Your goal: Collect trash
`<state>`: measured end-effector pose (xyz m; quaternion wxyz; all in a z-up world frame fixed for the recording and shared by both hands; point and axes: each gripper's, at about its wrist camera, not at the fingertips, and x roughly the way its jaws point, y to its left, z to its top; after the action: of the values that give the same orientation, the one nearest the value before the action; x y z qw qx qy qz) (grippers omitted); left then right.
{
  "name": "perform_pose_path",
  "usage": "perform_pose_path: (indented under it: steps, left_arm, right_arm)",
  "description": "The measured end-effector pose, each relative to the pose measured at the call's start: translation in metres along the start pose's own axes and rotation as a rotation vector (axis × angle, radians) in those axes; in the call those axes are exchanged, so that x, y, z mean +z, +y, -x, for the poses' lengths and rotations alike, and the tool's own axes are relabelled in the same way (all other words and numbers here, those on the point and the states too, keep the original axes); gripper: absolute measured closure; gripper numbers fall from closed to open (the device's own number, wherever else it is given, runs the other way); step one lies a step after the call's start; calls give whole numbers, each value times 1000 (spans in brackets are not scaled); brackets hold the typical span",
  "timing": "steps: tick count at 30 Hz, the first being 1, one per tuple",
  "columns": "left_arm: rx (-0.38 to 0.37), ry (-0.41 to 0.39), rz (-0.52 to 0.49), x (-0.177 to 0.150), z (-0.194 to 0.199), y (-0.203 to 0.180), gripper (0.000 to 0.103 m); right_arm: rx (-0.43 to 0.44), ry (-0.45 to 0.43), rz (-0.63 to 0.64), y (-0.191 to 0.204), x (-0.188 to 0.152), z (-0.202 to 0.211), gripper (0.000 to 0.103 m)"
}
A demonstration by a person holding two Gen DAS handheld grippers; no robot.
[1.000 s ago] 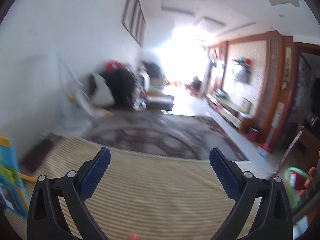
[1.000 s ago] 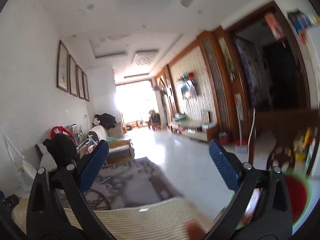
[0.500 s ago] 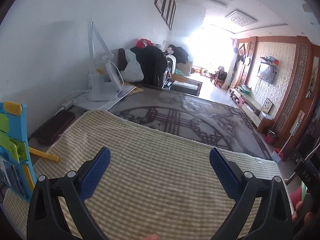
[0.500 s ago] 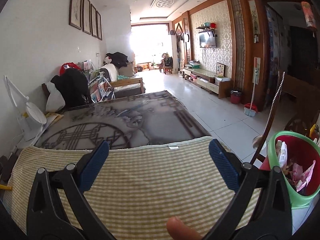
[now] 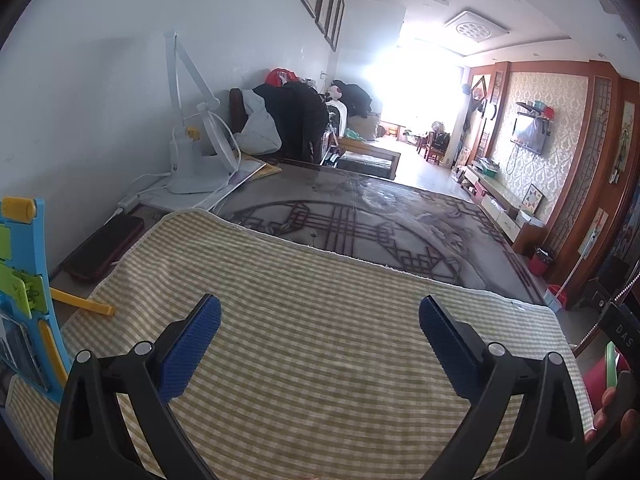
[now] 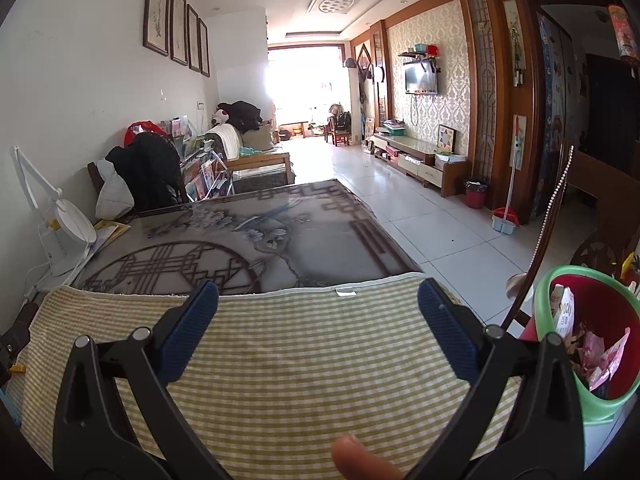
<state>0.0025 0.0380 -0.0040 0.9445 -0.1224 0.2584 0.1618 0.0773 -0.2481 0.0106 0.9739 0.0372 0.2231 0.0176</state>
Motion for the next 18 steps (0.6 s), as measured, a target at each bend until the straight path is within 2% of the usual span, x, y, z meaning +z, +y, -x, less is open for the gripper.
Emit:
perform_pose_path:
  steps: [18]
  left_arm:
    - [0,-9,8,2,0,2,8]
  right_arm:
    - [-1,19,34,9,-4,-2,5]
